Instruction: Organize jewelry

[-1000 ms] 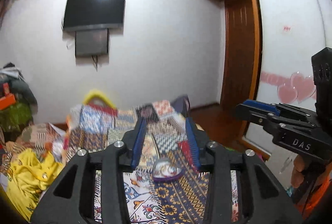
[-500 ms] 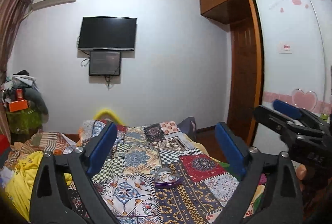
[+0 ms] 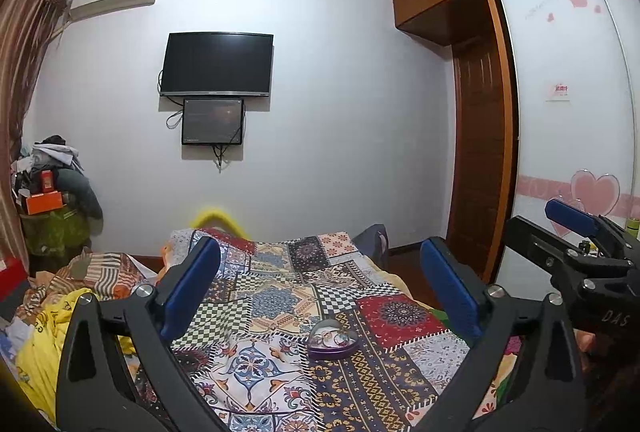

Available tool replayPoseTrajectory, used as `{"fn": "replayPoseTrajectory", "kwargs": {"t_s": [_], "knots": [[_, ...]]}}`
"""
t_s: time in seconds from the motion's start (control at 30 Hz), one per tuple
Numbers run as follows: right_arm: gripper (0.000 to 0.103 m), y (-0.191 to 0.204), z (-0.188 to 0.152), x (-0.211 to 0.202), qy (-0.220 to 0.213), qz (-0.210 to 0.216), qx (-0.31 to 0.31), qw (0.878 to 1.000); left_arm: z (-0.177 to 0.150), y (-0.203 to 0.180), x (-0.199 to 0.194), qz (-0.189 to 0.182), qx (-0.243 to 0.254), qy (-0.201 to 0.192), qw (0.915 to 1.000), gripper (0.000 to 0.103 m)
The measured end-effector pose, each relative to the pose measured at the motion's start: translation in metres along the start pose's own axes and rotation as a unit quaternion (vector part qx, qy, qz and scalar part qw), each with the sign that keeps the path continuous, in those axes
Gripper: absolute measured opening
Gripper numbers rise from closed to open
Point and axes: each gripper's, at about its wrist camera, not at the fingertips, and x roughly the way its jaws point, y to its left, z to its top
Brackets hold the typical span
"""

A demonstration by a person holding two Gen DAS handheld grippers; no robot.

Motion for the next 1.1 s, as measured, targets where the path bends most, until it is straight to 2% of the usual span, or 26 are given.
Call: {"fn": "replayPoseTrajectory", "kwargs": {"t_s": [1.1], "knots": [[0.098, -0.008, -0.001, -0.003, 0.017, 0.003, 0.016, 1.000, -0.005, -0.001, 0.018, -0.007, -0.009, 0.019, 0.9998, 0.103]]}}
